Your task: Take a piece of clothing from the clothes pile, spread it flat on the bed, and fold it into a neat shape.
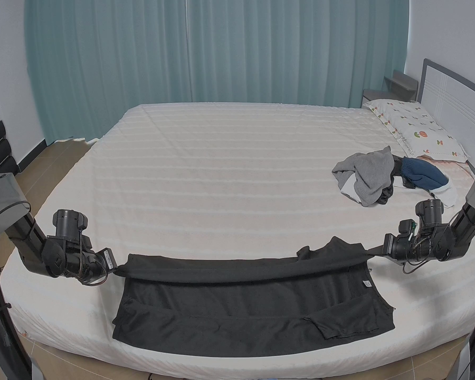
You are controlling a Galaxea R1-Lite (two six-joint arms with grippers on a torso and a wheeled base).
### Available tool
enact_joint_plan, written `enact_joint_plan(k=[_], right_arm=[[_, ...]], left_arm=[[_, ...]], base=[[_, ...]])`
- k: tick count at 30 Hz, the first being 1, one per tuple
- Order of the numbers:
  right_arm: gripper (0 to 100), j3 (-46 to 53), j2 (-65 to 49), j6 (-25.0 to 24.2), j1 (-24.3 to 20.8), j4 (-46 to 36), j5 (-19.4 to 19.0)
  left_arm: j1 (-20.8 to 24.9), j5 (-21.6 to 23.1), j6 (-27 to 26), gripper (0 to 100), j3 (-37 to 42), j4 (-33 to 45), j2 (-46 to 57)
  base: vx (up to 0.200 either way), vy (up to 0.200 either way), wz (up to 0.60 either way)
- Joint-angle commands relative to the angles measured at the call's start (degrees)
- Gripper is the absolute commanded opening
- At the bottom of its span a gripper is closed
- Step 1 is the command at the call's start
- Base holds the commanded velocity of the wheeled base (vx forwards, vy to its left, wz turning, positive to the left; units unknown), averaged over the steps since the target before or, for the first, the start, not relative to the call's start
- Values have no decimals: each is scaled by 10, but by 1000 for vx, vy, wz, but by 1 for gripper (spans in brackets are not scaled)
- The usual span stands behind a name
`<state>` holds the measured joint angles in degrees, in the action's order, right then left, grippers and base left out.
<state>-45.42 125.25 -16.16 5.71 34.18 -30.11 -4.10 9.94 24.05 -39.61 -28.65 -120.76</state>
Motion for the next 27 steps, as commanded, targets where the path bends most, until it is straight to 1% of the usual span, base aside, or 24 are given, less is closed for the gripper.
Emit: enact_joint_plan(k=[1, 5, 6, 10, 17, 22, 27], right_arm=[[0, 25, 1, 19, 3, 1, 1], [0, 42, 4, 45, 3, 4, 1], [0, 48, 5, 61, 3, 4, 1], [0, 51, 10, 79, 8, 4, 5], [0, 56, 16, 87, 10, 4, 7], [0, 56, 30, 110, 10, 5, 7], [0, 55, 38, 115, 9, 5, 7]], left_arm=[[5, 0, -14, 0, 36, 0, 15], [8, -4, -23, 0, 52, 0, 23], [8, -4, -30, 0, 63, 0, 29], [14, -6, -36, 0, 78, 0, 33], [25, -8, -37, 0, 93, 3, 32], [28, -8, -36, 0, 98, 5, 32], [31, -9, -36, 0, 103, 5, 29]], base=[[0, 0, 0], [0, 0, 0], [0, 0, 0], [0, 0, 0], [0, 0, 0], [0, 0, 0], [0, 0, 0]])
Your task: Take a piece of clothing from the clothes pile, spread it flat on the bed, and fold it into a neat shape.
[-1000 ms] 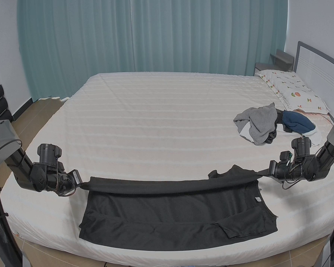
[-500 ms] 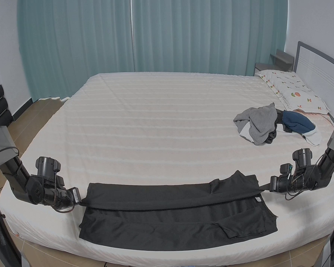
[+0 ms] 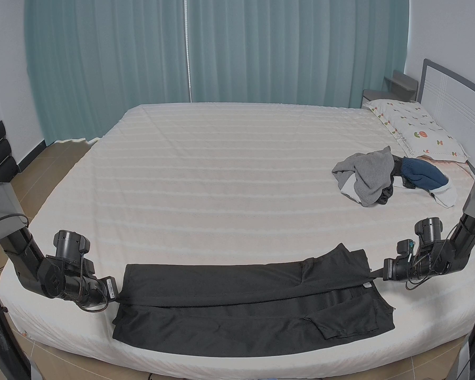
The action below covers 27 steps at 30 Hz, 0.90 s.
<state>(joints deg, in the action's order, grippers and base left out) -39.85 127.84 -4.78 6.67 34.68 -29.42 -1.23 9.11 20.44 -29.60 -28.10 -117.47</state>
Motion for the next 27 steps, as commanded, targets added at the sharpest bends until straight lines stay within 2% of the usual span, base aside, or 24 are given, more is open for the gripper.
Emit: enact_joint_plan(k=[1, 6, 7, 8, 17, 22, 27], right_arm=[[0, -1, 13, 1, -1, 0, 0], [0, -2, 15, 8, -2, 1, 0], [0, -2, 16, 8, -2, 1, 0], [100, -2, 16, 8, -2, 1, 0], [100, -6, -21, -3, 18, 0, -7], [100, -8, -44, -36, 18, 1, -12], [100, -8, -62, -66, 2, 1, -35]], left_arm=[[3, -1, 0, 0, 3, 0, -4], [13, -1, 1, 0, 9, 0, -7], [15, -1, 0, 100, 10, 0, -7], [17, -1, 1, 100, 10, 1, -7], [14, -1, 2, 100, 12, 0, 7], [3, -1, 9, 100, 9, 0, 24], [-11, 5, 28, 100, 0, -2, 39]], base=[[0, 0, 0], [0, 0, 0], [0, 0, 0], [0, 0, 0], [0, 0, 0], [0, 0, 0], [0, 0, 0]])
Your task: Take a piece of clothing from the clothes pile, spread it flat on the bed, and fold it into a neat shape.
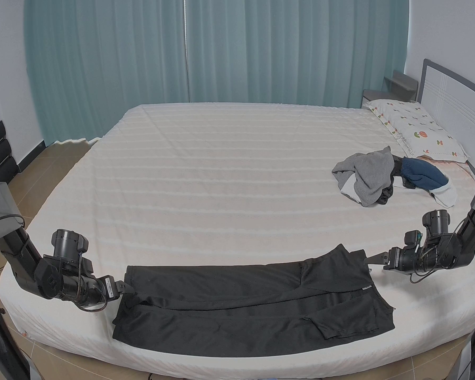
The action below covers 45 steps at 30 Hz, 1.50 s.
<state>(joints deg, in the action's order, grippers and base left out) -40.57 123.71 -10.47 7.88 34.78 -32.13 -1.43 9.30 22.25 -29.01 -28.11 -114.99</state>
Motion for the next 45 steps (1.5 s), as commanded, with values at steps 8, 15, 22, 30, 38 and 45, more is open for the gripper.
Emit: enact_joint_plan(k=[8, 15, 22, 30, 38, 45], right_arm=[[100, -22, 3, -23, -44, 0, -14], [100, -51, 40, -20, -60, 0, -13], [100, -68, 57, -21, -81, 0, -9], [0, -68, 67, -14, -80, -1, -6], [0, -55, 71, 11, -68, -6, -5], [0, -43, 51, 12, -56, -7, -6]], left_arm=[[-9, 45, 106, 100, -34, -4, 8], [-12, 70, 119, 100, -37, -3, 6], [-12, 73, 119, 100, -37, -4, -2], [-12, 73, 119, 100, -37, -4, -4], [-12, 73, 120, 100, -37, -4, -2], [-12, 73, 120, 100, -34, -2, 1]], base=[[0, 0, 0], [0, 0, 0], [0, 0, 0], [0, 0, 0], [0, 0, 0], [0, 0, 0]])
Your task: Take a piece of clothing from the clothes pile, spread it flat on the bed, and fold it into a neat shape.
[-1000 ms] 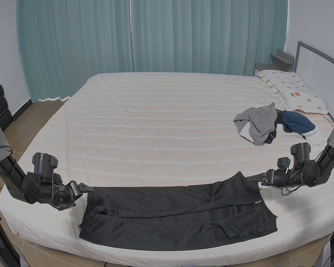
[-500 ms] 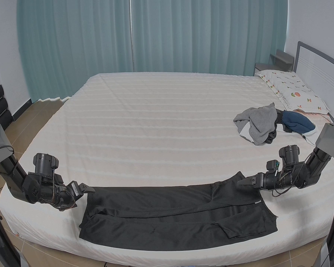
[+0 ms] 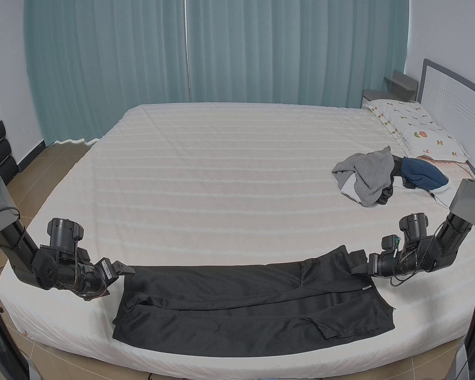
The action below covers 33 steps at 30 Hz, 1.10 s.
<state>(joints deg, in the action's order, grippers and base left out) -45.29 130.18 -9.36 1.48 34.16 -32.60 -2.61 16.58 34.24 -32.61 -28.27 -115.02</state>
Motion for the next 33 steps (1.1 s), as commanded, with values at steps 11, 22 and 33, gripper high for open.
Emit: enact_joint_plan(k=[11, 22, 33], right_arm=[[0, 48, -79, 1, 35, -3, -30], [0, 58, -74, 1, 42, -6, -33], [100, 51, -49, -3, 42, -3, -34]], left_arm=[[3, 0, -1, 100, 10, 1, 1], [7, -1, 6, 100, 18, 1, -3], [38, -4, 64, 100, 2, -4, -22]], base=[[0, 0, 0], [0, 0, 0], [0, 0, 0]])
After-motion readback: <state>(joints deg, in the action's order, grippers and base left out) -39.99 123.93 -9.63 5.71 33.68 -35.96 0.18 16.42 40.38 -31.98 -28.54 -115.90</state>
